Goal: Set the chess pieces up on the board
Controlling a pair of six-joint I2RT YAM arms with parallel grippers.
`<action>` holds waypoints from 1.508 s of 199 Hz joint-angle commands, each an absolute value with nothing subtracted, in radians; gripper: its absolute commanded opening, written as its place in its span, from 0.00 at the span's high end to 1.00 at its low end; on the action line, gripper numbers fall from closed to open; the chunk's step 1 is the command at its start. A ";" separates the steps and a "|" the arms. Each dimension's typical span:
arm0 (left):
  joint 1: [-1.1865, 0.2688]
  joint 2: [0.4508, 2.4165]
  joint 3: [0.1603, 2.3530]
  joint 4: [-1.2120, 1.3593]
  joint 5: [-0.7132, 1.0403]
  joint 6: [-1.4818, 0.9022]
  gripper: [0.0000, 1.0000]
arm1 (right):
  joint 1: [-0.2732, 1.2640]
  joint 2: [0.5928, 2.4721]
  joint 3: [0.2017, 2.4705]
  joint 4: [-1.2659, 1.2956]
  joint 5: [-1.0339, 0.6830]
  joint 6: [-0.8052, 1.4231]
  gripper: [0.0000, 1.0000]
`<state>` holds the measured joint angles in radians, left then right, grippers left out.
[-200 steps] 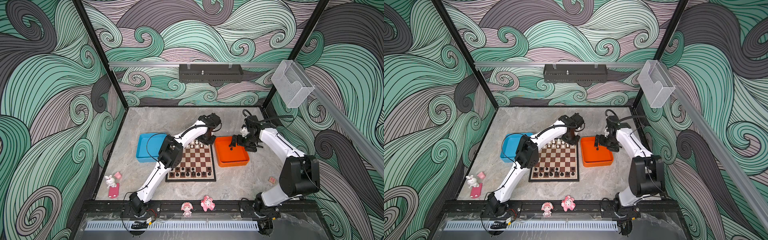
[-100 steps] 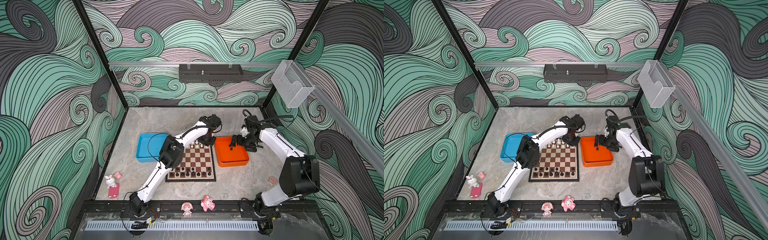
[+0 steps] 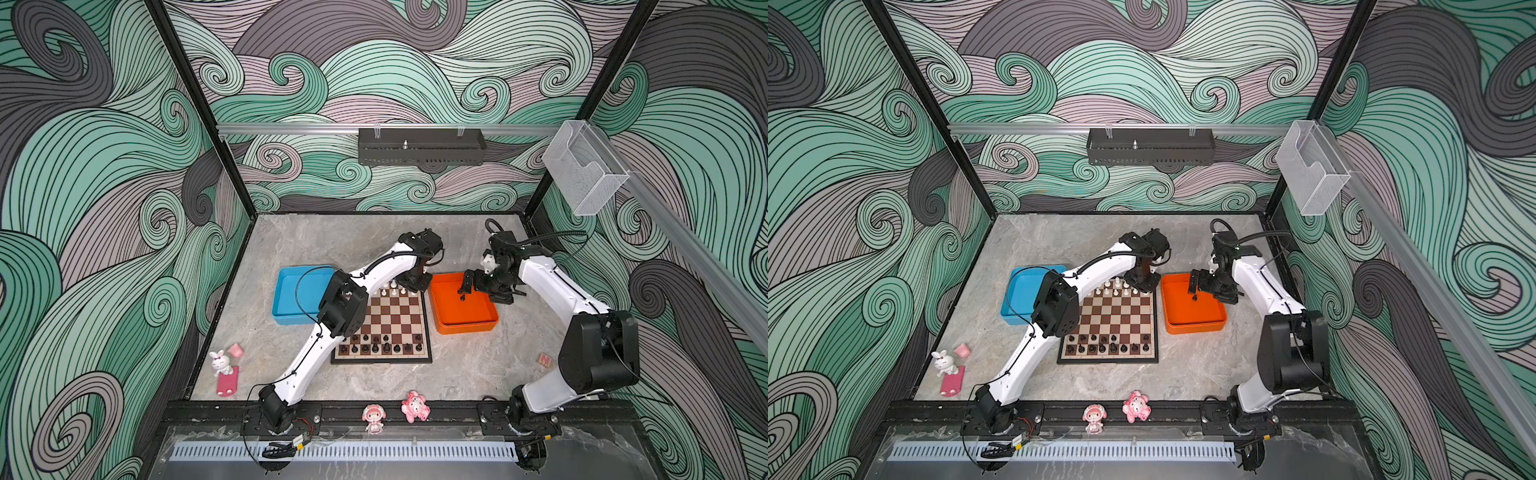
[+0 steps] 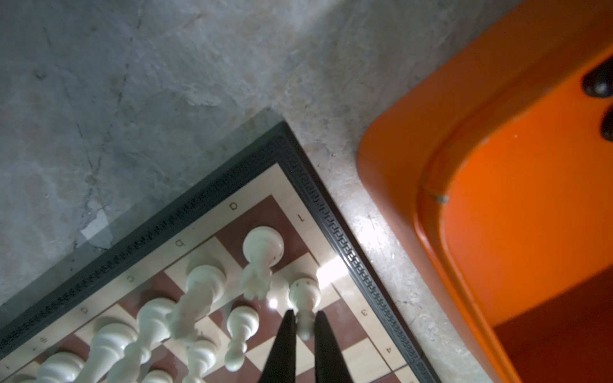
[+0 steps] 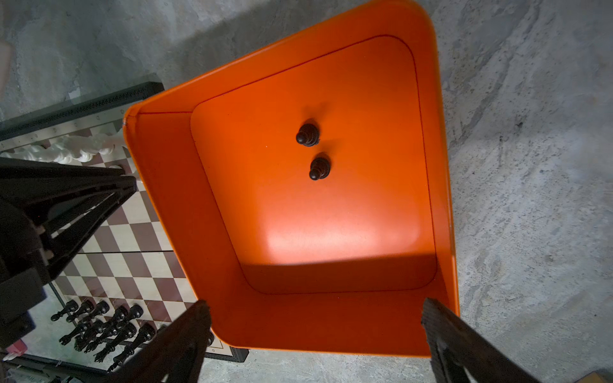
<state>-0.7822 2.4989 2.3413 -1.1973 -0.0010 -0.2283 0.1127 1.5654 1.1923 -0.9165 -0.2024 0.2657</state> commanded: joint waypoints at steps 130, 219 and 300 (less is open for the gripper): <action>-0.793 2.525 2.380 -1.243 -0.028 -0.220 0.87 | 0.107 1.559 1.178 -0.915 -0.207 0.259 0.01; -0.793 2.521 2.385 -1.242 -0.023 -0.221 0.79 | 0.106 1.562 1.181 -0.916 -0.212 0.262 0.01; -0.796 2.496 2.404 -1.250 -0.016 -0.221 0.69 | 0.106 1.555 1.186 -0.916 -0.215 0.264 0.01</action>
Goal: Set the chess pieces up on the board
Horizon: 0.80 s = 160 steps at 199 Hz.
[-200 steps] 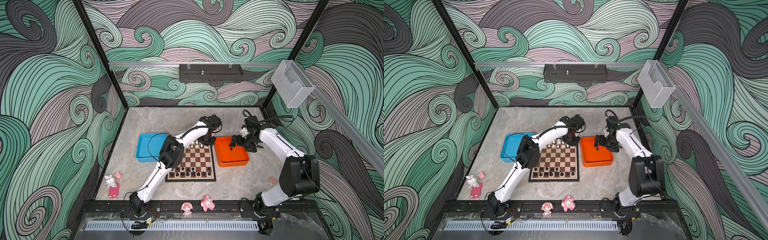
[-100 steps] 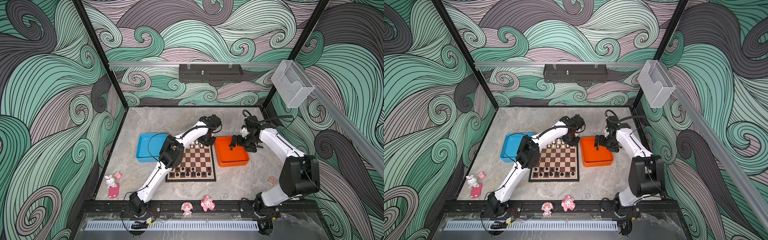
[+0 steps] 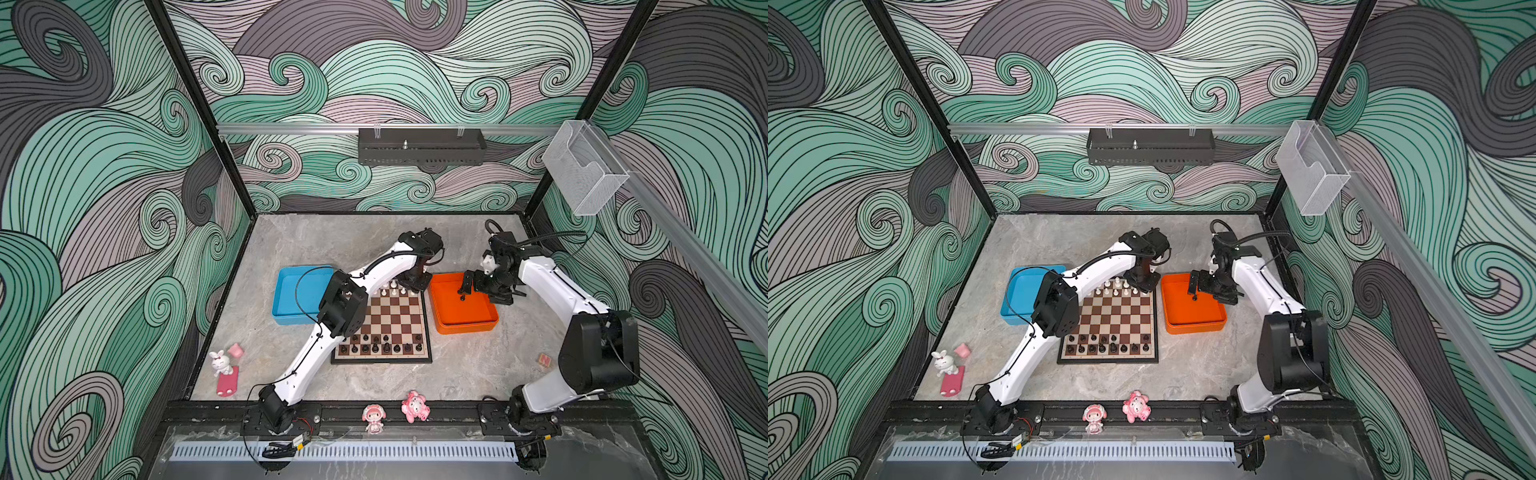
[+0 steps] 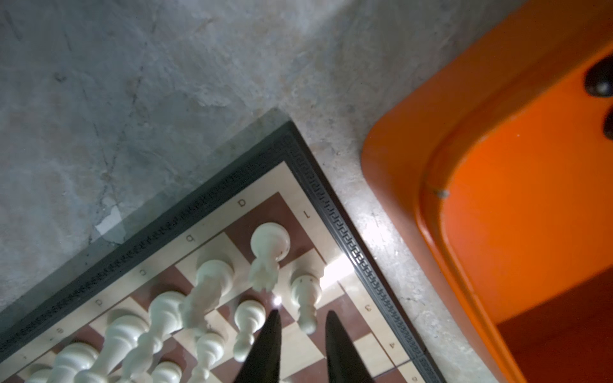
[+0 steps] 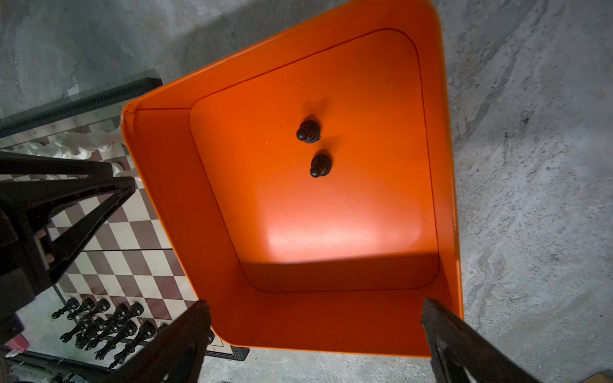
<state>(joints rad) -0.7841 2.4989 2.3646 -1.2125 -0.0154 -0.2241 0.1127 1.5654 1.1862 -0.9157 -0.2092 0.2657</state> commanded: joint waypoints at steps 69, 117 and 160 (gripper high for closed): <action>-0.800 2.402 2.401 -1.282 -0.022 -0.239 0.50 | 0.107 1.544 1.187 -0.917 -0.212 0.274 0.01; -0.802 2.270 2.336 -1.269 -0.062 -0.245 0.34 | 0.107 1.555 1.208 -0.941 -0.201 0.290 0.01; -0.801 2.116 2.188 -1.213 -0.180 -0.266 0.23 | 0.110 1.572 1.240 -0.947 -0.182 0.296 0.01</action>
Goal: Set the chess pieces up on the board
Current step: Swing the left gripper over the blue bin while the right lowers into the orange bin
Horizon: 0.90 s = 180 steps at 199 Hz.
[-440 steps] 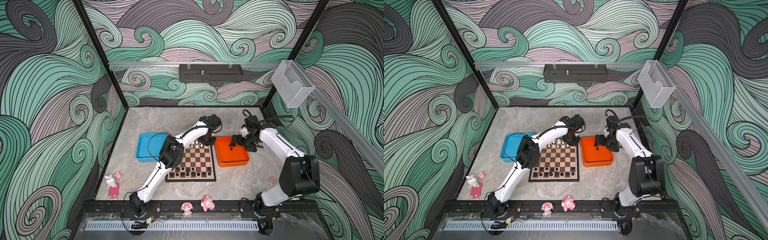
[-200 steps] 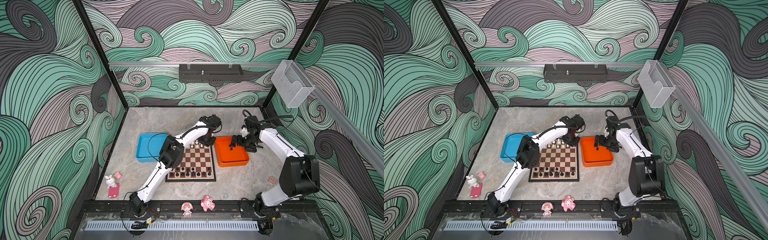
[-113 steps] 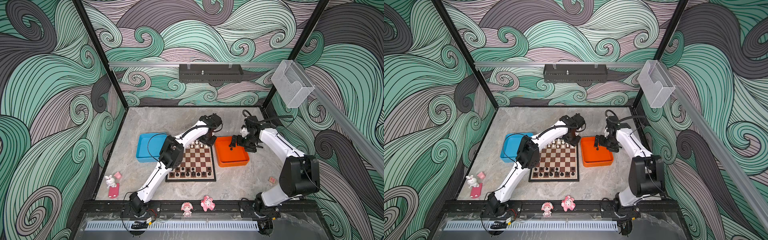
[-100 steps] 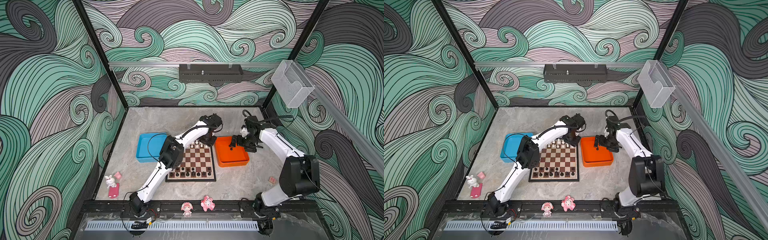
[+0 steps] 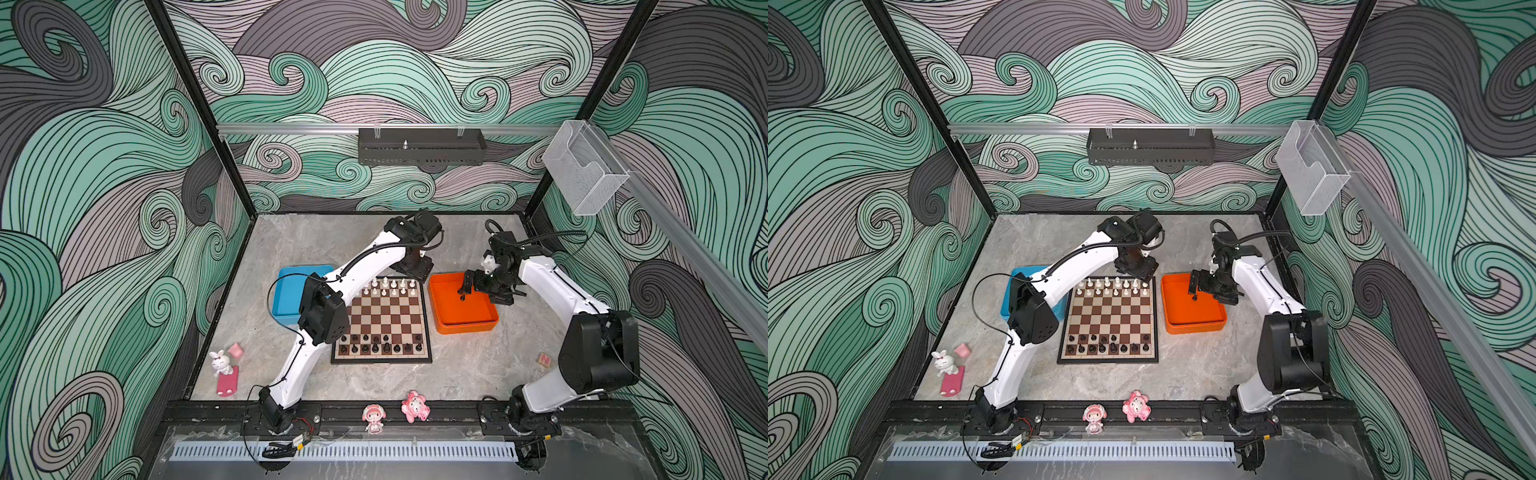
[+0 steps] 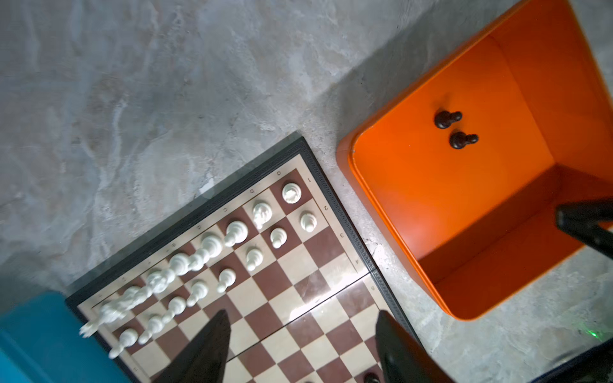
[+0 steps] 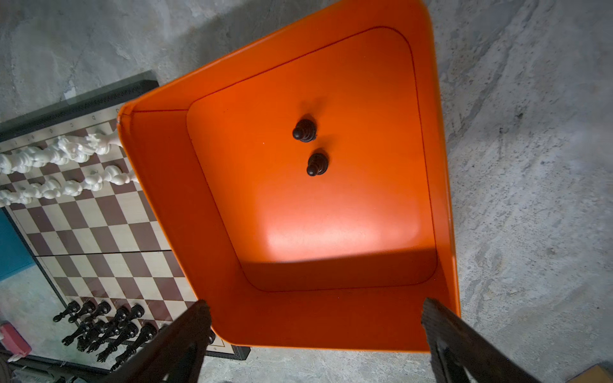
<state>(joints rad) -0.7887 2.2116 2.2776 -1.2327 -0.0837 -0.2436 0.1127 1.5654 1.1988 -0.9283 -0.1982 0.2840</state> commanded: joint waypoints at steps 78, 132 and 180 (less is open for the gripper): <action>-0.627 1.790 1.821 -1.095 -0.178 -0.328 0.21 | 0.177 1.713 1.301 -0.940 -0.121 0.272 0.06; -0.366 1.525 1.495 -0.954 -0.121 -0.321 0.21 | 0.185 1.768 1.285 -0.890 -0.098 0.238 0.29; -0.199 1.468 1.425 -0.971 -0.055 -0.320 0.21 | 0.184 1.825 1.302 -0.871 -0.086 0.219 0.49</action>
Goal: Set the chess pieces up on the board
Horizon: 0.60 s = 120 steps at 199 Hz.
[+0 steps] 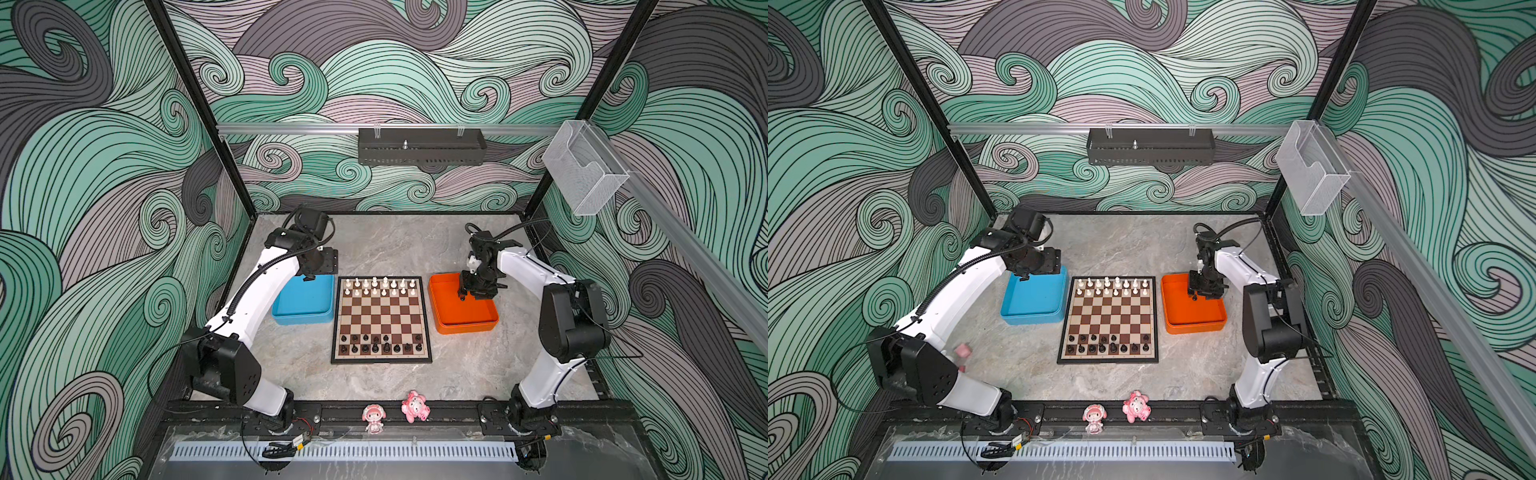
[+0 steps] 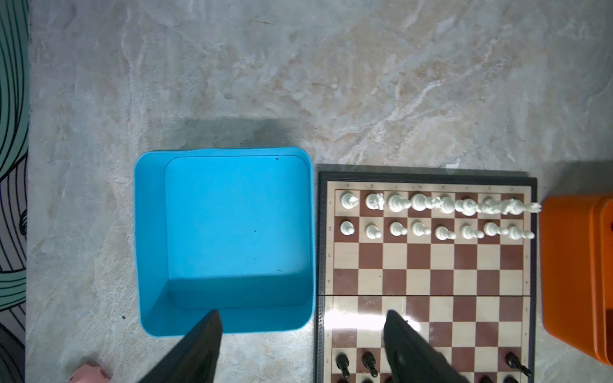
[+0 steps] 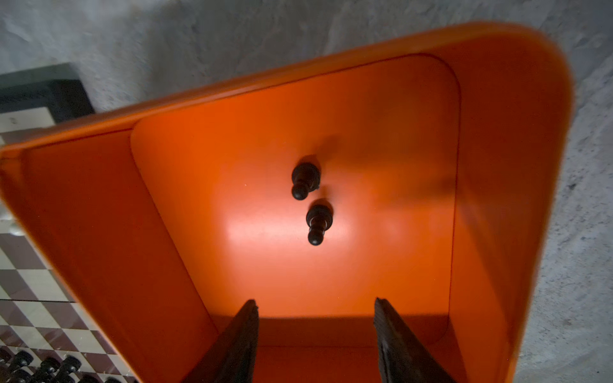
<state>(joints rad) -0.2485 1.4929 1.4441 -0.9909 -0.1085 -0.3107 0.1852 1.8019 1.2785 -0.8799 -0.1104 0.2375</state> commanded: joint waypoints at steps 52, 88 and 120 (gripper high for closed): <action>-0.129 1.471 1.405 -0.967 -0.001 -0.322 0.21 | 0.183 1.861 1.320 -0.849 -0.094 0.213 0.60; -0.119 1.486 1.411 -0.971 0.014 -0.322 0.21 | 0.185 1.877 1.322 -0.832 -0.094 0.212 0.65; -0.112 1.500 1.416 -0.972 0.020 -0.326 0.21 | 0.184 1.892 1.324 -0.828 -0.101 0.207 0.68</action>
<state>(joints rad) -0.1242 1.4887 1.4017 -0.9710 -0.0010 -0.3115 0.1852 1.8683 1.3022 -0.8310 -0.1051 0.2165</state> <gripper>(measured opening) 0.794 0.327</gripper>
